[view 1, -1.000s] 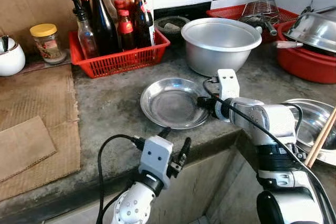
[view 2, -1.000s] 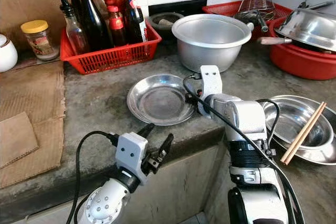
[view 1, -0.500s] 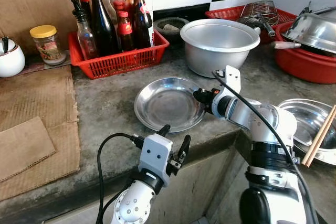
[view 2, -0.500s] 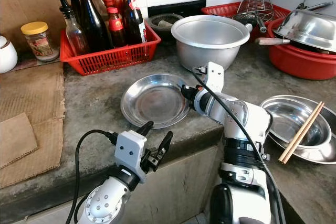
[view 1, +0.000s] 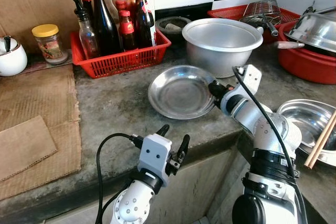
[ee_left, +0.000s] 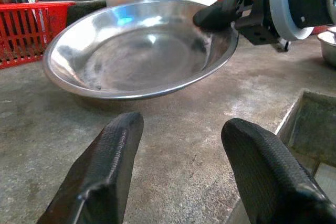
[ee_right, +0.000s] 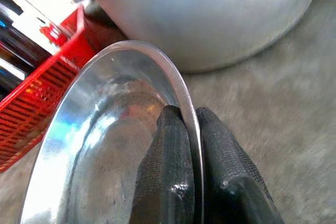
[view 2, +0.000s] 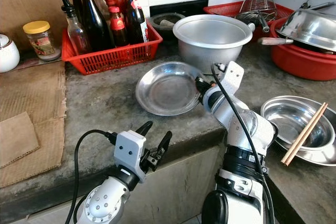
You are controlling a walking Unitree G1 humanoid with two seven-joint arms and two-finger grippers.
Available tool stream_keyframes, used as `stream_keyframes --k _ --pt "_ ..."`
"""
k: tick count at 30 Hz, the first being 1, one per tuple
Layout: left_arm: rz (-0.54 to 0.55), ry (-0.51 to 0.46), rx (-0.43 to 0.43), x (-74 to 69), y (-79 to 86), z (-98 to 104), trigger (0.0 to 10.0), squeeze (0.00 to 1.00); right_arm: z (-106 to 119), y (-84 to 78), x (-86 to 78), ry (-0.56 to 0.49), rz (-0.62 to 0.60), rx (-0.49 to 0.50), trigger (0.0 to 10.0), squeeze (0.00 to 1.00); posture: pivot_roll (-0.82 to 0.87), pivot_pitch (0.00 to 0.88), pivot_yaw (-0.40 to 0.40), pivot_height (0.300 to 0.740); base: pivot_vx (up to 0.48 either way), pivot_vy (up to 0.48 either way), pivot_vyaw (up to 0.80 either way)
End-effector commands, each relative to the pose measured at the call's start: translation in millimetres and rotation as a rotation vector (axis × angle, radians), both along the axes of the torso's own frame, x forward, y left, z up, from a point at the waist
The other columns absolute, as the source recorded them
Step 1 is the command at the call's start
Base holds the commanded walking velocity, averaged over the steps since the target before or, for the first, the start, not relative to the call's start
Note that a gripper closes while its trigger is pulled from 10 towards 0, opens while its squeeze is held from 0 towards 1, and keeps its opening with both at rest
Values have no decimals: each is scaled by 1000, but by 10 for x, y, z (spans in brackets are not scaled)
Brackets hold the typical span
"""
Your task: Kitchen organization
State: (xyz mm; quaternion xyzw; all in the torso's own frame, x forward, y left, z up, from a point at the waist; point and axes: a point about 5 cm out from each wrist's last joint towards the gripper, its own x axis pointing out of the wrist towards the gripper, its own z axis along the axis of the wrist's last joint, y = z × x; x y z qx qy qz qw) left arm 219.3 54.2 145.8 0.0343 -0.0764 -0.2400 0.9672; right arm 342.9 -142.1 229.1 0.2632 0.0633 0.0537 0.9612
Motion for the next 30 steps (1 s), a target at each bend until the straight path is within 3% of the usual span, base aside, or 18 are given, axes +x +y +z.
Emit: stream_keyframes --k 1,8,10,17,18,30 --pt "3 -25 -11 -6 0 70 10000 0 133 112 -54 -96 28 -15 0 0 105 85 -27 740 0 0 0" --pt "5 -28 -15 -6 -7 82 10000 0 264 192 -130 -212 15 24 0 0 104 89 -25 740 0 0 0" --pt "21 -36 -10 4 13 99 10000 0 336 223 -200 -324 10 -81 0 0 108 88 -29 740 0 0 0" --pt "26 -50 -15 12 12 138 10000 0 390 238 -283 -417 -29 -251 0 0 104 88 -24 740 0 0 0" --pt "23 -50 -12 15 7 136 10000 0 363 237 -290 -411 -47 -300 10000 0 103 88 -20 740 0 0 0" --pt "19 -49 -8 12 1 123 10000 0 365 332 -406 -499 -13 -262 10000 0 100 75 -16 740 0 0 0"
